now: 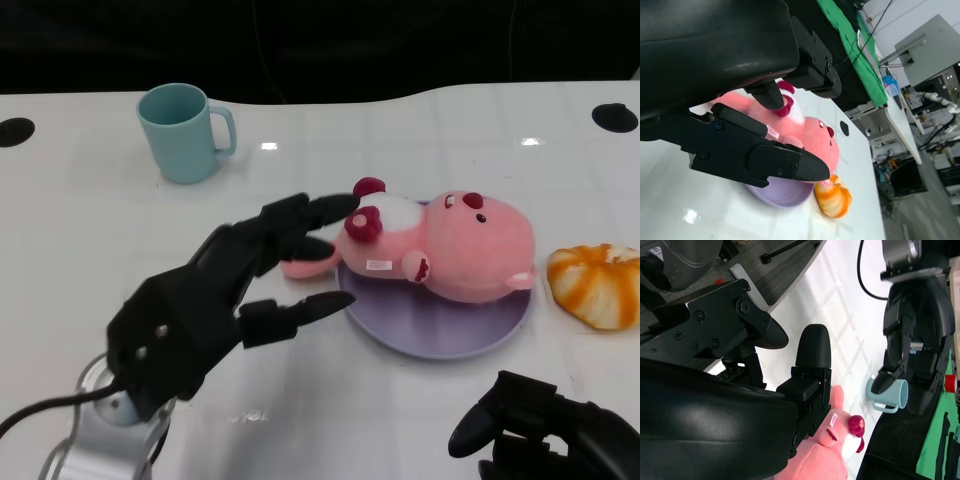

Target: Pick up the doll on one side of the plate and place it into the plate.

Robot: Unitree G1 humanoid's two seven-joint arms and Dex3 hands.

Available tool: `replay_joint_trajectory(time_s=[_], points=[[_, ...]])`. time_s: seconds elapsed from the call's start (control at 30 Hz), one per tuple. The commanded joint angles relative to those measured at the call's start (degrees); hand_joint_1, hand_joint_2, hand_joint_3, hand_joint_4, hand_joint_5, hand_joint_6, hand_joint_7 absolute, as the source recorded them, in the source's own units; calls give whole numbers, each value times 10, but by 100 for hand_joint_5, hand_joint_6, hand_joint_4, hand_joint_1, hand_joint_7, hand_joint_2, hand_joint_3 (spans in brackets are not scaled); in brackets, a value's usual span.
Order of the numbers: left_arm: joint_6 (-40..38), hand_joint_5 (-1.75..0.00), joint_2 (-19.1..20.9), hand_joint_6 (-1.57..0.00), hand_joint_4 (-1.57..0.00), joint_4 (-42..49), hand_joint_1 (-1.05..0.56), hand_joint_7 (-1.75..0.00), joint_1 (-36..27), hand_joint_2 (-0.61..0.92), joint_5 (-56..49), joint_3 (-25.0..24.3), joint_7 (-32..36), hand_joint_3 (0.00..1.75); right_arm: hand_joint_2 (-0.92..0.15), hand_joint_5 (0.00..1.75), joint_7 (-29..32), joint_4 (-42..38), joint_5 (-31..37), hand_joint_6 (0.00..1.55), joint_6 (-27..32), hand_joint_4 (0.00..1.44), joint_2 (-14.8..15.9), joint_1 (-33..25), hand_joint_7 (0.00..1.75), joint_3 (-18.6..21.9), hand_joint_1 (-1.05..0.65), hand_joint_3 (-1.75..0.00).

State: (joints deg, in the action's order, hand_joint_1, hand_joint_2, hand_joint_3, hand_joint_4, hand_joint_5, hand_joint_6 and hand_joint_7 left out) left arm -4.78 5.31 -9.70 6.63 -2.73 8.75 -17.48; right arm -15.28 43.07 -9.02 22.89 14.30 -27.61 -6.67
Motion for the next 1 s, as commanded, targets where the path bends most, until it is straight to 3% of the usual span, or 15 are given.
replay_joint_trajectory(time_s=[0.03,0.17,0.23,0.27,0.37,0.5,0.57,0.67,0.8,1.0], points=[[-38,-108,-4,-57,-28,-61,-46,-32,-41,92,27,-13,10,19,-64,175,-1,0,-1,50,-3,65,5,-3,139,2,-11,-107],[-65,-110,-14,-64,-43,-116,-35,-39,-87,92,58,-22,18,19,-64,175,-1,-4,2,50,-7,65,5,-2,139,1,-12,-107],[-66,-111,-17,-68,-56,-130,-28,-52,-105,90,67,-23,19,25,-64,175,-1,-6,1,50,-7,65,5,0,139,1,-11,-107],[-70,-111,-18,-68,-60,-136,-26,-60,-112,84,73,-24,18,36,-64,175,-1,-7,0,50,-5,65,4,1,139,1,-11,-107],[-98,-118,-29,-78,-76,-167,-16,-81,-151,58,98,-22,26,92,-64,175,-2,-10,0,50,-4,65,4,5,139,1,-11,-107],[-109,-130,-39,-87,-87,-196,-8,-99,-201,45,110,-14,43,128,-64,175,0,-12,2,51,-6,66,2,8,139,0,-12,-107],[-134,-144,-44,-87,-88,-215,-6,-114,-221,42,131,-17,48,144,-63,175,1,-11,1,51,-6,66,1,8,140,0,-12,-107],[-194,-156,-46,-91,-93,-251,-8,-126,-243,42,181,-30,52,147,-63,175,3,-8,1,51,-3,66,0,8,140,-1,-11,-108],[-211,-172,-35,-88,-98,-284,-7,-155,-272,37,181,-31,65,154,-63,175,4,-6,4,51,-5,66,1,8,140,-2,-10,-109],[-200,-175,-31,-83,-95,-287,-9,-166,-302,37,183,-31,69,149,-63,175,2,-7,1,51,-3,66,2,11,140,2,-10,-109]])
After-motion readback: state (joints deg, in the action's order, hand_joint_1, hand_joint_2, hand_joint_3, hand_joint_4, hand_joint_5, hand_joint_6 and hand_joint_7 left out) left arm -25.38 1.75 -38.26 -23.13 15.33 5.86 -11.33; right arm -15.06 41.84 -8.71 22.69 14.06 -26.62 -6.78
